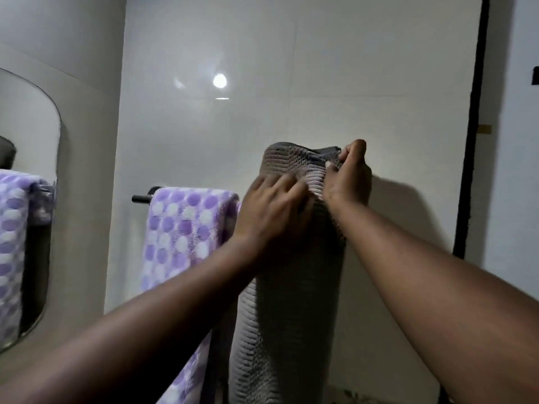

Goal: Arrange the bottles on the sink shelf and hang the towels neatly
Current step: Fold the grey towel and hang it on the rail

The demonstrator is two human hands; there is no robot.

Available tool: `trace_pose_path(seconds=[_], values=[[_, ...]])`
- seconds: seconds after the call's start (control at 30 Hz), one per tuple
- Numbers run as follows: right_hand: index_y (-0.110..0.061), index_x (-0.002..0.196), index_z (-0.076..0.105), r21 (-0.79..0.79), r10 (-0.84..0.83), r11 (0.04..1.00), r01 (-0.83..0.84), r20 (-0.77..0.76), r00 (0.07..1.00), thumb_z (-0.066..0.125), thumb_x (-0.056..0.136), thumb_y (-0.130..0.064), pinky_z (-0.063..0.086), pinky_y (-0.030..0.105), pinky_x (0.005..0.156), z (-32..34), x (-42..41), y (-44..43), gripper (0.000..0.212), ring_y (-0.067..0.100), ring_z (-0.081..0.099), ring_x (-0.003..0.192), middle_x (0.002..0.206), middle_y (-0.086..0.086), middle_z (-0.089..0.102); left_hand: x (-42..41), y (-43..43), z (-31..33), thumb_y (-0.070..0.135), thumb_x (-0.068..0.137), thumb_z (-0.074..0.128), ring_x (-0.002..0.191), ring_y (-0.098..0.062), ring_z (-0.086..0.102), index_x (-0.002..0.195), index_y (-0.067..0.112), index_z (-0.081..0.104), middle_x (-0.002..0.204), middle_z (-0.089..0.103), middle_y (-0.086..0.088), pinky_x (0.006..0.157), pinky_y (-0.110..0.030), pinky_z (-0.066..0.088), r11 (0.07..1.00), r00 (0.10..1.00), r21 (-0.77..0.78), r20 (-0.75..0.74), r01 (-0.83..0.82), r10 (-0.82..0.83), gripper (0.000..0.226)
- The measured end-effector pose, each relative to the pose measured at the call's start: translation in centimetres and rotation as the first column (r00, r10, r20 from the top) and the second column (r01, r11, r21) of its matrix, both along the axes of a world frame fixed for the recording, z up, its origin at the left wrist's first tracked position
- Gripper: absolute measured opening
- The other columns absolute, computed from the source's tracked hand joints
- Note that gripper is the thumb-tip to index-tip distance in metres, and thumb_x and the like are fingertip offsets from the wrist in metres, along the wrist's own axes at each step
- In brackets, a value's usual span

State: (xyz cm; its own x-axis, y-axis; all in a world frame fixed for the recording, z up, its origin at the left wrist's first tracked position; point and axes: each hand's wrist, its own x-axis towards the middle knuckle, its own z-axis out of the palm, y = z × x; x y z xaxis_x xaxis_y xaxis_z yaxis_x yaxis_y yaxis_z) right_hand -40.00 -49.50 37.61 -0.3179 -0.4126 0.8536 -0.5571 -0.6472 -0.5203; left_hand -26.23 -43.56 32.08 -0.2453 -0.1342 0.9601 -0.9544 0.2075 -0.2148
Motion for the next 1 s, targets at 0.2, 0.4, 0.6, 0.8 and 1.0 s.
trace_pose_path(seconds=[0.2, 0.4, 0.6, 0.8, 1.0], values=[[-0.020, 0.089, 0.056, -0.237, -0.422, 0.900, 0.365, -0.272, 0.865, 0.054, 0.080, -0.004, 0.035, 0.038, 0.068, -0.4, 0.6, -0.2, 0.019, 0.033, 0.049, 0.098, 0.106, 0.008, 0.054, 1.2, -1.6, -1.2, 0.049, 0.100, 0.032, 0.099, -0.026, 0.065, 0.095, 0.025, 0.068, 0.100, 0.075, 0.002, 0.099, -0.041, 0.042, 0.971, 0.994, 0.238, -0.108, 0.033, -0.008, 0.044], [-0.026, 0.103, 0.068, -0.052, -0.182, 0.974, 0.221, -0.760, 0.624, 0.039, 0.094, -0.040, 0.051, 0.039, 0.075, -2.4, 0.2, 2.0, 0.034, 0.035, 0.065, 0.093, 0.100, 0.005, 0.072, 1.4, -2.3, 1.0, 0.042, 0.091, 0.029, 0.092, -0.029, 0.063, 0.079, 0.023, 0.064, 0.091, 0.074, -0.005, 0.085, -0.040, 0.039, 0.911, 0.991, 0.410, -0.130, 0.044, 0.011, 0.042], [-0.021, 0.103, 0.063, 0.444, 0.212, 0.870, 0.215, -0.730, 0.650, 0.023, 0.105, -0.045, 0.047, 0.046, 0.098, -0.7, 0.2, 2.8, 0.047, 0.030, 0.058, 0.109, 0.125, 0.011, 0.065, 2.0, -4.2, 3.8, 0.040, 0.104, 0.028, 0.112, -0.035, 0.059, 0.086, 0.016, 0.056, 0.131, 0.066, -0.018, 0.088, -0.039, 0.042, 0.739, 0.988, 0.674, -0.125, 0.019, 0.089, 0.041], [-0.035, 0.160, 0.019, 0.878, 0.521, 0.478, 0.021, -0.302, 0.798, 0.020, 0.090, -0.082, 0.028, 0.048, 0.109, 1.0, 1.2, 3.4, 0.085, 0.031, 0.014, 0.155, 0.171, 0.006, 0.008, 2.0, -4.2, 4.0, 0.041, 0.105, 0.019, 0.130, -0.035, 0.054, 0.134, 0.020, 0.060, 0.148, 0.056, -0.015, 0.105, -0.044, 0.043, 0.687, 0.988, 0.725, -0.074, -0.040, 0.136, 0.054], [-0.014, 0.134, 0.059, 0.813, 0.512, 0.568, 0.128, -0.470, 0.719, 0.036, 0.107, -0.048, 0.039, 0.030, 0.061, 1.6, 0.6, 2.8, 0.049, 0.026, 0.061, 0.107, 0.134, 0.010, 0.061, 1.7, -4.3, 3.6, 0.046, 0.106, 0.021, 0.123, -0.035, 0.058, 0.126, 0.014, 0.065, 0.140, 0.061, -0.018, 0.094, -0.041, 0.041, 0.713, 0.985, 0.699, -0.079, -0.053, 0.152, 0.059]])
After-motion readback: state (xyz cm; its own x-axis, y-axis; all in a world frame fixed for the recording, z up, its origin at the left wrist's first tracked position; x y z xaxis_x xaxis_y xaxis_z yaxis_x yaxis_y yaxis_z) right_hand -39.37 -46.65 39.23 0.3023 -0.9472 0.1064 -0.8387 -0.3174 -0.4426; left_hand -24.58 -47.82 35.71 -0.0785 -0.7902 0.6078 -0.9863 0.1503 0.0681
